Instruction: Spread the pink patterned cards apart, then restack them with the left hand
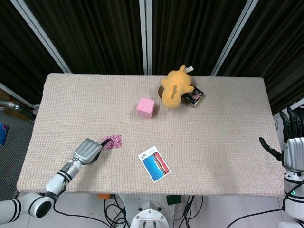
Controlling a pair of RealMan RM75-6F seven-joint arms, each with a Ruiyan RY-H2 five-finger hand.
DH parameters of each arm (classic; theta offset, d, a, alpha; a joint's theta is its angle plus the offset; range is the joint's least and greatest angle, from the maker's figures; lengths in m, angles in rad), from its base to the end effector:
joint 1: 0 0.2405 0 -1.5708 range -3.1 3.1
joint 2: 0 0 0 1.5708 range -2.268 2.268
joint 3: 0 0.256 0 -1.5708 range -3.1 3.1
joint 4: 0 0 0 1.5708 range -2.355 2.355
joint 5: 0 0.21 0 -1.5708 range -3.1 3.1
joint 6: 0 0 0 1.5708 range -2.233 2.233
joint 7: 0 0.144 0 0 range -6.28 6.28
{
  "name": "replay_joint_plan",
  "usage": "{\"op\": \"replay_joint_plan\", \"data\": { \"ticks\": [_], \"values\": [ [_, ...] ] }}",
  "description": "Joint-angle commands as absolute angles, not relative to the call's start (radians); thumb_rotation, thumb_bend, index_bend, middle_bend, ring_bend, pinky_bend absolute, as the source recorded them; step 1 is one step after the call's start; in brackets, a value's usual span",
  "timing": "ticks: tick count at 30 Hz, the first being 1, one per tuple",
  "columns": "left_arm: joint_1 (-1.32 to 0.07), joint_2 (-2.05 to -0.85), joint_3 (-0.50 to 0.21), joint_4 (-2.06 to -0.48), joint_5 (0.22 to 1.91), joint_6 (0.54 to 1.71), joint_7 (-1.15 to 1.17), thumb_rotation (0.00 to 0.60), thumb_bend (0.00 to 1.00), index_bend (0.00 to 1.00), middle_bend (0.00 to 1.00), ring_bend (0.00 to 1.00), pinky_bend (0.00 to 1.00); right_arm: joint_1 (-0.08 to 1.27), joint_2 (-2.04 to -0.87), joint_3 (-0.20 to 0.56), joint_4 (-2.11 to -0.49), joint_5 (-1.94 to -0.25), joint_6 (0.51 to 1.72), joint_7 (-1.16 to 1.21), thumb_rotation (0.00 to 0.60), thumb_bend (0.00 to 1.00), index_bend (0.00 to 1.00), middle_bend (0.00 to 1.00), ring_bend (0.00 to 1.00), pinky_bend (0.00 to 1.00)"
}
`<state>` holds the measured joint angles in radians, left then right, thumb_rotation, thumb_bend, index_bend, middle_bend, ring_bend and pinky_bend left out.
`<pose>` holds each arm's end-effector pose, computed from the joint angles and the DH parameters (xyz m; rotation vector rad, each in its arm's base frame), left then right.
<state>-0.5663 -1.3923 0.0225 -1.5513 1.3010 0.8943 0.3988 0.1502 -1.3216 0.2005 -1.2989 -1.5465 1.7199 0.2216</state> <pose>-0.2331 0.2684 -0.0048 -2.0954 -0.8637 -0.5888 -0.3070 -0.2240 0.1728 1.1838 -0.6409 1.2957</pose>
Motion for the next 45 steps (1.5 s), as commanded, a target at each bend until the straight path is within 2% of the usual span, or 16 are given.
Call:
{"op": "replay_joint_plan", "data": {
  "ticks": [1,9,34,41,45],
  "values": [
    [-0.571,-1.404,0.021,-1.534,1.292,0.887,0.396,0.6,0.79,0.09,0.92,0.92,0.89,0.149,-1.321,0.201,-1.297,-1.543,1.719,0.223,0.6,0.44,0.0,0.0,0.0,0.0],
    [-0.584,-1.397,0.038,-1.534,1.266,0.851,0.418,0.6,0.8,0.09,0.93,0.92,0.89,0.145,-1.324,0.203,-1.288,-1.538,1.721,0.23,0.6,0.44,0.0,0.0,0.0,0.0],
    [-0.539,-1.344,0.133,-1.664,1.38,0.92,0.458,0.6,0.81,0.14,0.94,0.93,0.89,0.139,-1.32,0.2,-1.297,-1.54,1.719,0.217,0.6,0.44,0.0,0.0,0.0,0.0],
    [-0.532,-1.343,0.127,-1.672,1.403,0.947,0.456,0.6,0.81,0.14,0.94,0.93,0.89,0.139,-1.321,0.199,-1.298,-1.543,1.721,0.216,0.6,0.44,0.0,0.0,0.0,0.0],
    [-0.517,-1.345,0.102,-1.661,1.425,1.006,0.44,0.6,0.81,0.13,0.94,0.93,0.89,0.138,-1.32,0.2,-1.297,-1.542,1.722,0.217,0.6,0.44,0.0,0.0,0.0,0.0]
  ]
}}
